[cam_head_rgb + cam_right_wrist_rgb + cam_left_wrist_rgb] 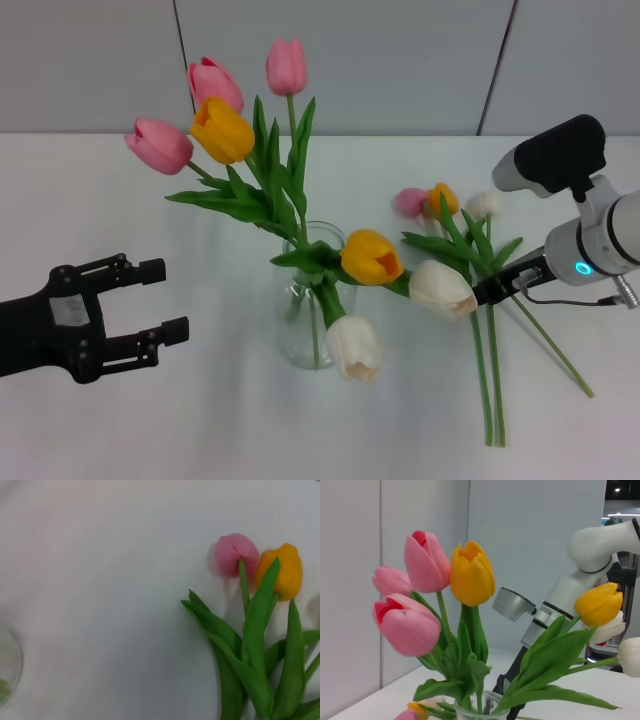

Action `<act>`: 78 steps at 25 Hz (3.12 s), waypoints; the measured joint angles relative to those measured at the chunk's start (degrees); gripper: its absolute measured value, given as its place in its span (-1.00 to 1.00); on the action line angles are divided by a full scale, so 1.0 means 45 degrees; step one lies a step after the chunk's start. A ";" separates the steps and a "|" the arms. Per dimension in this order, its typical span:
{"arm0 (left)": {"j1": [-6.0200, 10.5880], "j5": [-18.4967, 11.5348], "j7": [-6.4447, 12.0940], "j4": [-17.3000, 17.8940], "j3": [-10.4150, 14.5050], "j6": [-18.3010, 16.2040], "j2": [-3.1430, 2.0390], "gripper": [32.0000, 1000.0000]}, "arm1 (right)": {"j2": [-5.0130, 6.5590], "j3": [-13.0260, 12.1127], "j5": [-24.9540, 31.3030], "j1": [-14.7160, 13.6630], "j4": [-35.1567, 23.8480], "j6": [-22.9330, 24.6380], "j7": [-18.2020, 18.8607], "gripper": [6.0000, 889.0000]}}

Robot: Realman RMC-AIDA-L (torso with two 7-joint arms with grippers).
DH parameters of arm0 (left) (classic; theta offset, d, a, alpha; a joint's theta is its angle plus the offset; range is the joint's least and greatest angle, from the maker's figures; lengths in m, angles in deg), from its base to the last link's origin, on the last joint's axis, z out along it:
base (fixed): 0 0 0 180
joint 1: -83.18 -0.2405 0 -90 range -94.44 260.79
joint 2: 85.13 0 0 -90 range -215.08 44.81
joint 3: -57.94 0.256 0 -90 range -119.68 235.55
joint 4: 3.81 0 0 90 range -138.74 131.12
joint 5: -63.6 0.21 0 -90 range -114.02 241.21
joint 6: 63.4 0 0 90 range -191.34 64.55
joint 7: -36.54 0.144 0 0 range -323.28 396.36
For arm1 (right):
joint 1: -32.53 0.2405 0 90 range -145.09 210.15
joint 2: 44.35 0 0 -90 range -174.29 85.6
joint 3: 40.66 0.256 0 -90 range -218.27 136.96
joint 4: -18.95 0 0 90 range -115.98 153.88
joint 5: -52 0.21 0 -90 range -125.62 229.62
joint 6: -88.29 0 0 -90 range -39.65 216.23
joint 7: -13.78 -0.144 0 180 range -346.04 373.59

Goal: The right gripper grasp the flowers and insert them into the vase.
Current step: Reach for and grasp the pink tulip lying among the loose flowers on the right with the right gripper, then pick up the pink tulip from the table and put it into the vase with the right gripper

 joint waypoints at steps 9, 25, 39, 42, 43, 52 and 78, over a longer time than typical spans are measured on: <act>-0.0027 0.0000 0.0037 -0.0024 -0.0001 0.0000 0.0003 0.58 | -0.0020 0.0052 -0.0002 -0.0033 0.0027 0.0264 0.0135 0.46; -0.0044 -0.0014 0.0037 -0.0024 -0.0059 0.0000 0.0004 0.58 | -0.0036 0.0043 -0.0016 -0.0239 0.0438 0.1455 0.0892 -0.76; -0.0387 -0.0020 0.0075 -0.0023 -0.0080 0.0001 -0.0037 0.58 | -0.0081 0.0003 0.2195 -0.0819 -0.0023 0.1418 0.2846 -0.97; -0.0425 -0.0020 0.0077 -0.0024 -0.0078 0.0001 -0.0047 0.58 | -0.0083 -0.0002 0.2940 -0.1111 -0.0305 0.1106 0.3570 -0.96; -0.0450 -0.0021 0.0077 -0.0023 -0.0079 0.0001 -0.0054 0.58 | -0.0082 -0.0007 0.3372 -0.1273 -0.0480 0.0904 0.3929 -0.96; -0.0517 -0.0453 0.0014 0.0018 -0.0123 0.0114 -0.0192 0.58 | -0.0082 -0.0022 0.9247 -0.4072 -0.2979 -0.2206 0.8255 -0.96; 0.0332 -0.1536 -0.1032 0.0235 0.0239 0.1039 -0.1099 0.58 | 0.0042 -0.0281 2.0414 -0.3702 -0.1827 -0.8859 1.5483 -0.95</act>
